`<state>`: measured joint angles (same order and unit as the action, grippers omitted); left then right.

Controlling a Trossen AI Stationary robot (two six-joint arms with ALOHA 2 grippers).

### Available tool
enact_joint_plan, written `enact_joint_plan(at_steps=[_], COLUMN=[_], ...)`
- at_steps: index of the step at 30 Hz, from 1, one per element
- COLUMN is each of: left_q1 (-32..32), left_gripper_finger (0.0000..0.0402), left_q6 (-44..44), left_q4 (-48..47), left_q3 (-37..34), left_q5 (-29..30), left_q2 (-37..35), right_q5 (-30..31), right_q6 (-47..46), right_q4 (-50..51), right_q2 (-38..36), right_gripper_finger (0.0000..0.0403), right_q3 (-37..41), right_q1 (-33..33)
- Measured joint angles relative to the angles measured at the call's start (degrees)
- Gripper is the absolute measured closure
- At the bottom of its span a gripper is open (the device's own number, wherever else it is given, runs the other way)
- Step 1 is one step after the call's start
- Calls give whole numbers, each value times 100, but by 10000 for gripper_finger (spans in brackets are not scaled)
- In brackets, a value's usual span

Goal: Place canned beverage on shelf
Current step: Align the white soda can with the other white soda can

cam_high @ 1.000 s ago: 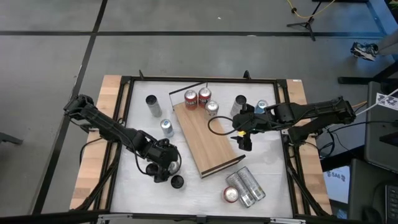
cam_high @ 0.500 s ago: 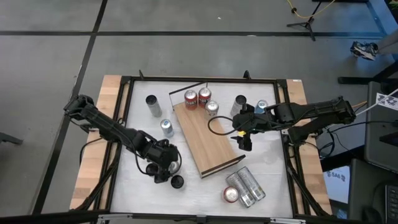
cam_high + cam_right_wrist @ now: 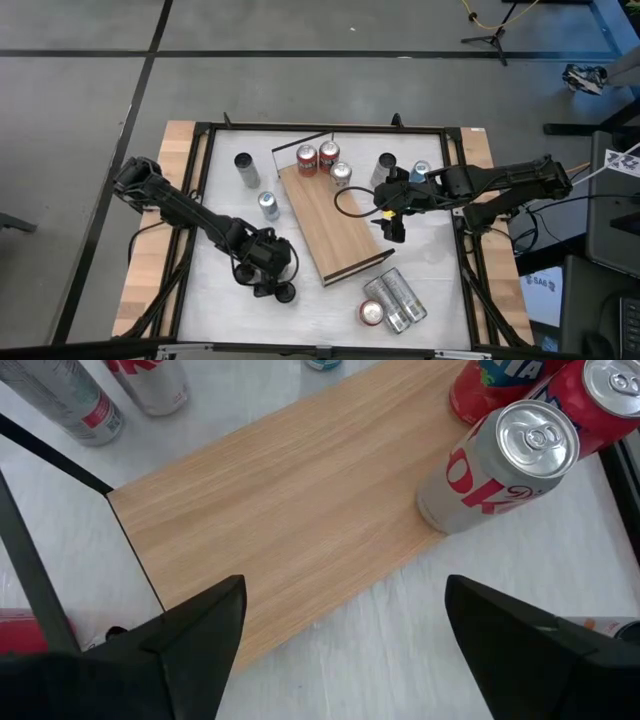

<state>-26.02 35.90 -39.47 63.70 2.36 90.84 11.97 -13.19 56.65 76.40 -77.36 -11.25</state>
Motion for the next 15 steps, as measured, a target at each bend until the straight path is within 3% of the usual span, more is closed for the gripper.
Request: enact_joint_plan(at_steps=[15], left_q1=[20], left_gripper_finger=[114], left_q6=[0], left_q4=[5], left_q3=[0], left_q5=[161], left_q2=[-3], right_q5=[0], right_q6=[2], right_q4=[1], right_q2=[0], right_gripper_finger=[65], right_q3=[0], right_q1=[0])
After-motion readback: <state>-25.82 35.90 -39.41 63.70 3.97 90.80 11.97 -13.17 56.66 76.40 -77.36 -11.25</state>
